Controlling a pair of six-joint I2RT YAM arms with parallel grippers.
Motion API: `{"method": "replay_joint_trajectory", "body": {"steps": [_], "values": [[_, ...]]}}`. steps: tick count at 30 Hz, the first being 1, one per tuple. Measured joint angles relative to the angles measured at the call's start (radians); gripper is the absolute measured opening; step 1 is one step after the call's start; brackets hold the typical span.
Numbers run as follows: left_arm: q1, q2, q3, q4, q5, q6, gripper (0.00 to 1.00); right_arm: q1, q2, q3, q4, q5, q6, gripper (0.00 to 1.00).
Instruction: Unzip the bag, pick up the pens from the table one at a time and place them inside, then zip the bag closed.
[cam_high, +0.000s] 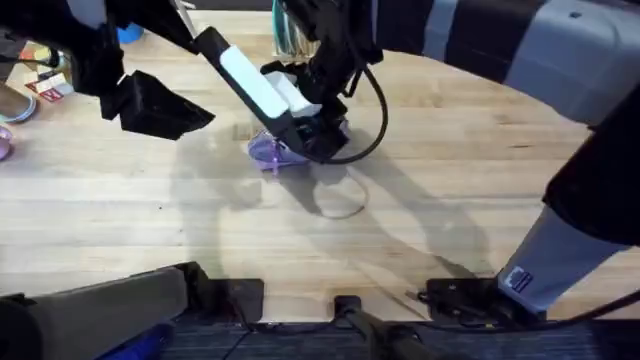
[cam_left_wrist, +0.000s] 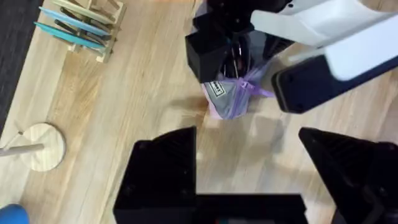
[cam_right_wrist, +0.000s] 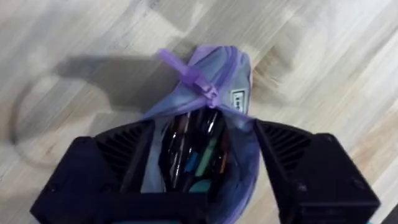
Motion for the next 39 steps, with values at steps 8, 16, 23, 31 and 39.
{"method": "replay_joint_trajectory", "body": {"steps": [8, 16, 23, 31, 39], "values": [[0.0, 0.0, 0.0, -0.005, 0.0, 0.0, 0.995, 0.0, -0.001, 0.0, 0.003, -0.011, 0.022, 0.998], [0.0, 0.0, 0.0, -0.085, 0.0, 0.039, 0.995, 0.0, -0.105, 0.0, -0.006, -0.019, 0.23, 0.997], [0.051, -0.024, 0.0, -0.089, -0.005, 0.103, 0.995, 0.0, -0.246, 0.0, -0.019, -0.022, 0.492, 0.998], [0.111, -0.099, -0.074, -0.089, -0.002, 0.203, 0.995, 0.0, -0.339, 0.0, -0.046, -0.022, 0.729, 0.998], [0.124, -0.098, -0.315, 0.047, 0.031, 0.355, 0.995, 0.0, -0.414, 0.0, -0.047, -0.022, 0.838, 0.998]]}}
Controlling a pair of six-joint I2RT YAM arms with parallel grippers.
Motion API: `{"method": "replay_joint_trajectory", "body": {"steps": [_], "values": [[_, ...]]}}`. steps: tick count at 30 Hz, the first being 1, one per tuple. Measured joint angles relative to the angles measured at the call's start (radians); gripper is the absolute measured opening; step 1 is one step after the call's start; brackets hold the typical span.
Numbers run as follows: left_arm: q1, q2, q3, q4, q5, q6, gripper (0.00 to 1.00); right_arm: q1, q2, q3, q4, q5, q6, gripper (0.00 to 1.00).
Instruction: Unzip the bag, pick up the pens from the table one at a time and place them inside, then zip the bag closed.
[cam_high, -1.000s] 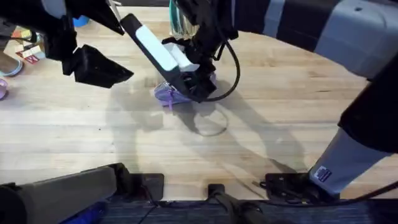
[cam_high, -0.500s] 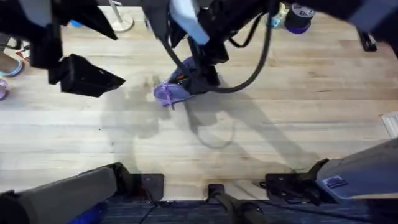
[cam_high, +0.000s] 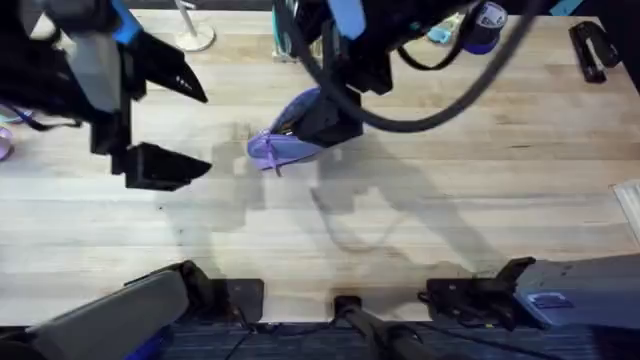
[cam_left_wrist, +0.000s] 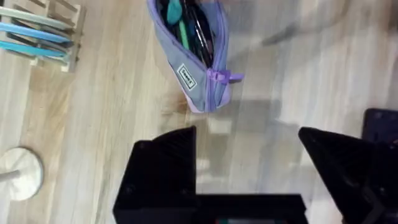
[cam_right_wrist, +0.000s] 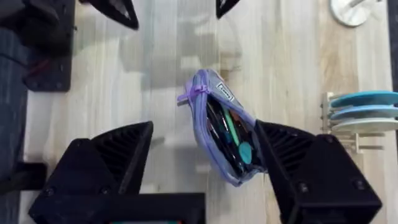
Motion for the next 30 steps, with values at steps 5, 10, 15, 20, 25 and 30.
{"method": "replay_joint_trajectory", "body": {"steps": [5, 10, 15, 20, 25, 30], "values": [[0.034, 0.0, -0.145, 0.116, 0.035, 0.093, 0.995, 0.0, -0.056, 0.0, 0.0, 0.0, 0.12, 0.998], [0.056, 0.001, -0.26, 0.24, 0.084, 0.128, 0.995, 0.003, -0.072, 0.0, -0.008, -0.008, 0.33, 0.997], [0.061, 0.031, -0.334, 0.327, 0.126, 0.141, 0.995, 0.028, -0.072, 0.0, -0.017, -0.01, 0.546, 0.997], [0.063, 0.108, -0.345, 0.336, 0.181, 0.144, 0.993, 0.073, -0.072, 0.0, -0.024, 0.079, 0.725, 0.998], [0.067, 0.198, -0.345, 0.335, 0.215, 0.142, 0.993, 0.139, -0.072, 0.0, -0.024, 0.291, 0.899, 0.998], [0.067, 0.258, -0.345, 0.328, 0.225, 0.139, 0.993, 0.186, -0.069, 0.0, -0.024, 0.37, 1.035, 0.997]]}}
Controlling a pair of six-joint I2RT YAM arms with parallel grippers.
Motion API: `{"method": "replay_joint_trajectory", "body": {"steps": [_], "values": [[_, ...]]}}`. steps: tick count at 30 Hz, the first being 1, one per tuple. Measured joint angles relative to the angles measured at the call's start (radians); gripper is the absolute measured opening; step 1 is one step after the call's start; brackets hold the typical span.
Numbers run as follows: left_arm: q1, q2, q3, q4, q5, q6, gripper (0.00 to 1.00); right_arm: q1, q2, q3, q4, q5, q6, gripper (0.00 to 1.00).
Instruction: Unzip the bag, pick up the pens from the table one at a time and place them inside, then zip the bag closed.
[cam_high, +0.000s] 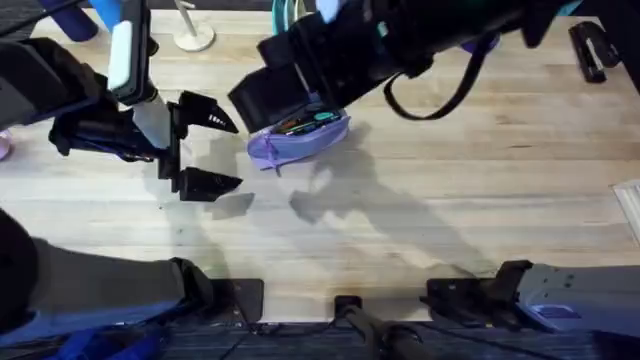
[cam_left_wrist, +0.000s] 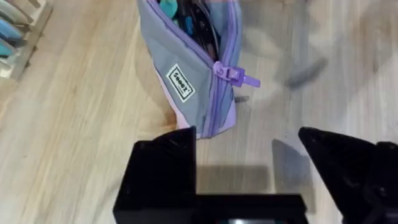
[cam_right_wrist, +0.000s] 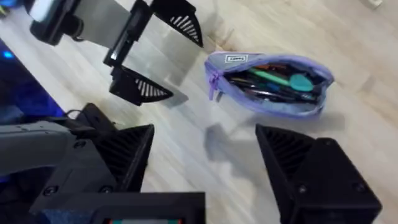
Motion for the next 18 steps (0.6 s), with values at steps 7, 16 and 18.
{"method": "replay_joint_trajectory", "body": {"steps": [7, 16, 18], "values": [[0.0, 0.018, 0.0, 0.0, 0.008, 0.0, 0.993, 0.019, 0.045, -0.001, 0.004, -0.021, 0.089, 0.998], [0.0, 0.018, 0.0, 0.0, 0.008, 0.0, 0.994, 0.025, 0.1, -0.002, 0.035, 0.012, 0.278, 0.997], [0.0, 0.018, 0.0, 0.0, 0.008, 0.0, 0.993, 0.036, 0.107, -0.014, 0.059, 0.047, 0.33, 0.997]]}}
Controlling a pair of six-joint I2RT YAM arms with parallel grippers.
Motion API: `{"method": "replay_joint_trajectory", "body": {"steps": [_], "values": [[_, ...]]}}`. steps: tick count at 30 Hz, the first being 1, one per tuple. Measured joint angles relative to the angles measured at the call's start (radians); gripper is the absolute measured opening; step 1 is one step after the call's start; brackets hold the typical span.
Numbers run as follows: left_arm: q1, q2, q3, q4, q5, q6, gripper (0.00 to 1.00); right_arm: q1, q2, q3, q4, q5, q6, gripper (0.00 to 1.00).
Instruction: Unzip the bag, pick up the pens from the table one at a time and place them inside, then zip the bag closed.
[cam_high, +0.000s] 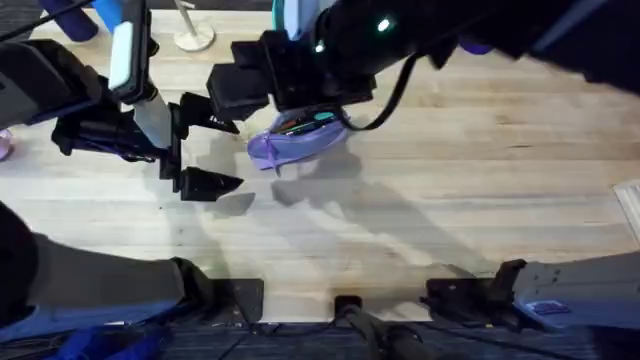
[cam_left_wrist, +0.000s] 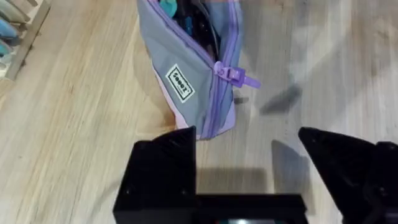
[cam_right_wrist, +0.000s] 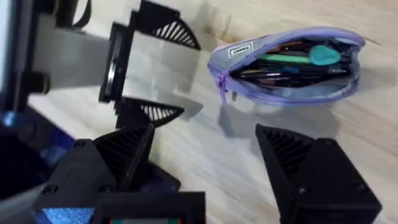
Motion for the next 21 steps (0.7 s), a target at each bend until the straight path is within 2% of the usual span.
{"method": "replay_joint_trajectory", "body": {"steps": [5, 12, 21], "values": [[0.0, 0.0, 0.0, 0.0, 0.0, 0.0, 0.993, 0.059, 0.004, -0.081, 0.063, 0.099, 0.097, 0.996], [0.0, 0.0, 0.0, 0.0, 0.0, 0.0, 0.993, 0.166, 0.011, -0.171, 0.132, 0.191, 0.158, 0.995], [0.0, 0.0, 0.0, 0.0, 0.0, 0.0, 0.994, 0.181, 0.012, -0.173, 0.138, 0.262, 0.262, 0.996]]}}
